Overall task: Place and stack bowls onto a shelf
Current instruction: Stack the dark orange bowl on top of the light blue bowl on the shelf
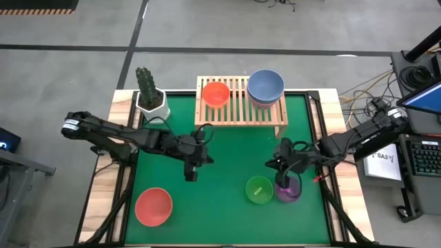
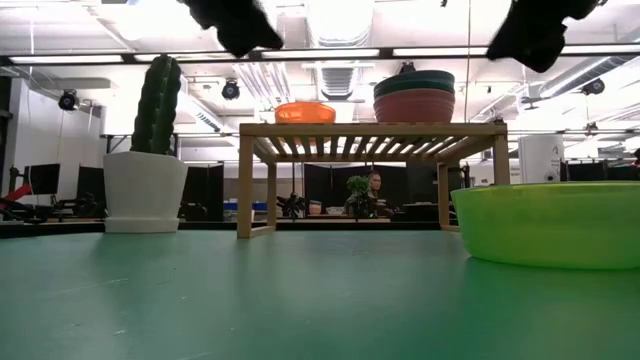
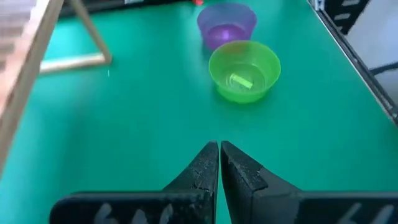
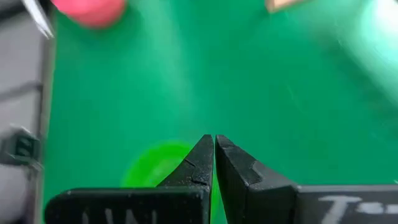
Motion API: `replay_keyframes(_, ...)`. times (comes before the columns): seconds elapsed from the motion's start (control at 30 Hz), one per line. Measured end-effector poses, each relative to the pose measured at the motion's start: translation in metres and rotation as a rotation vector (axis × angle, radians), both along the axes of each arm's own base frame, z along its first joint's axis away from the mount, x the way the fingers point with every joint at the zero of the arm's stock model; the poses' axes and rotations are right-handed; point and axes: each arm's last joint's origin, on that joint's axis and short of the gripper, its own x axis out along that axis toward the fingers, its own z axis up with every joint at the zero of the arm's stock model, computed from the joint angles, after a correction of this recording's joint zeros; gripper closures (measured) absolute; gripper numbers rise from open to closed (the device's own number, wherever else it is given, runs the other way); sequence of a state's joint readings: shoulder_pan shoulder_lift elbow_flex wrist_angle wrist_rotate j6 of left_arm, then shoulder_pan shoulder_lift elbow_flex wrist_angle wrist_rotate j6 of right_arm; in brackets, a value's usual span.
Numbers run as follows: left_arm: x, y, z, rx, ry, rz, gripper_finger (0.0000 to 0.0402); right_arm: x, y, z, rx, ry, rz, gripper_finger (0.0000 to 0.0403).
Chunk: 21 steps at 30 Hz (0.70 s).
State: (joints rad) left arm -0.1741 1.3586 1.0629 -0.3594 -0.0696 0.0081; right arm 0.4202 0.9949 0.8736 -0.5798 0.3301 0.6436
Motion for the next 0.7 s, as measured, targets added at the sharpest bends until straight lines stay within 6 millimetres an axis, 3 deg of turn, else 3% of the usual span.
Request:
replay_keyframes(0.2, -0.015, 0.000, -0.013, -0.170, 0.158, 0.165, 0.0401, 0.010, 0.005, 0.003, -0.039, 0.222, -0.026, 0.0394)
replay_keyframes(0.4, -0.030, -0.009, -0.017, -0.388, 0.377, 0.275, 0.0401, 0.023, 0.011, 0.013, -0.088, 0.325, -0.003, 0.0394)
replay_keyframes(0.57, -0.036, -0.031, -0.005, -0.652, 0.499, 0.362, 0.0401, 0.033, 0.015, 0.015, -0.146, 0.312, 0.065, 0.0394)
replay_keyframes(0.7, -0.045, -0.057, 0.000, -0.764, 0.571, 0.397, 0.0401, 0.035, 0.016, 0.004, -0.209, 0.260, 0.103, 0.0394)
